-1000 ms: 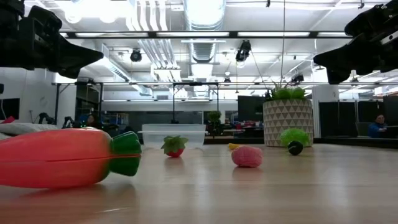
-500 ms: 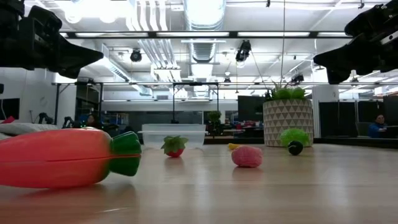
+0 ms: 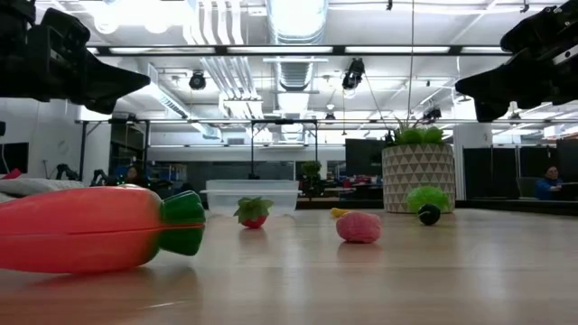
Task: Pick and placing Produce into tupperware
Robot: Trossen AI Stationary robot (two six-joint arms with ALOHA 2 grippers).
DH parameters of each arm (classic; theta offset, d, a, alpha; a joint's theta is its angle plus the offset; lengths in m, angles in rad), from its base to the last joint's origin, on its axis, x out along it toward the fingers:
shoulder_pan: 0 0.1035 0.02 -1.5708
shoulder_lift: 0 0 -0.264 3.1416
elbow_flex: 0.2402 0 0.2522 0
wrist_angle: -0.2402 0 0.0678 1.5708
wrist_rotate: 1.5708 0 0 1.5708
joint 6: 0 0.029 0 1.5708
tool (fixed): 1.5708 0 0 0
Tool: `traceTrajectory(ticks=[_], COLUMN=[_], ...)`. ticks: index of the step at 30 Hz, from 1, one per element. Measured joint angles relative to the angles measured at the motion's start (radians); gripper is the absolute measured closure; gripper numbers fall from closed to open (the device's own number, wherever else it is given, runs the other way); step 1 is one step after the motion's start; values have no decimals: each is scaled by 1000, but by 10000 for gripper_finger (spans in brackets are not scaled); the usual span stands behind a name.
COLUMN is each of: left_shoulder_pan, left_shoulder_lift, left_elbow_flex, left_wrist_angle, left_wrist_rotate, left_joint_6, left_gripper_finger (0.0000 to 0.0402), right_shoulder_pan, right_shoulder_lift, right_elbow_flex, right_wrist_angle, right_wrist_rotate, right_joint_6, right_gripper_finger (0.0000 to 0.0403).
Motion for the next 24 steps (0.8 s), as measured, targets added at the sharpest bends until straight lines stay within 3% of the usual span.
traceTrajectory(ticks=[9, 16, 24], left_shoulder_pan=[0, 0, 0], left_shoulder_lift=[0, 0, 2], left_elbow_flex=[0, 0, 0], left_wrist_angle=[0, 3, 6], left_wrist_rotate=[0, 0, 0], left_joint_6=[0, 0, 0], left_gripper_finger=[402, 402, 402], right_shoulder_pan=[0, 0, 0], right_shoulder_lift=[0, 0, 0], right_elbow_flex=[0, 0, 0], right_wrist_angle=[8, 21, 38], right_wrist_rotate=[0, 0, 0], right_joint_6=[6, 239, 202], right_gripper_finger=[394, 394, 394])
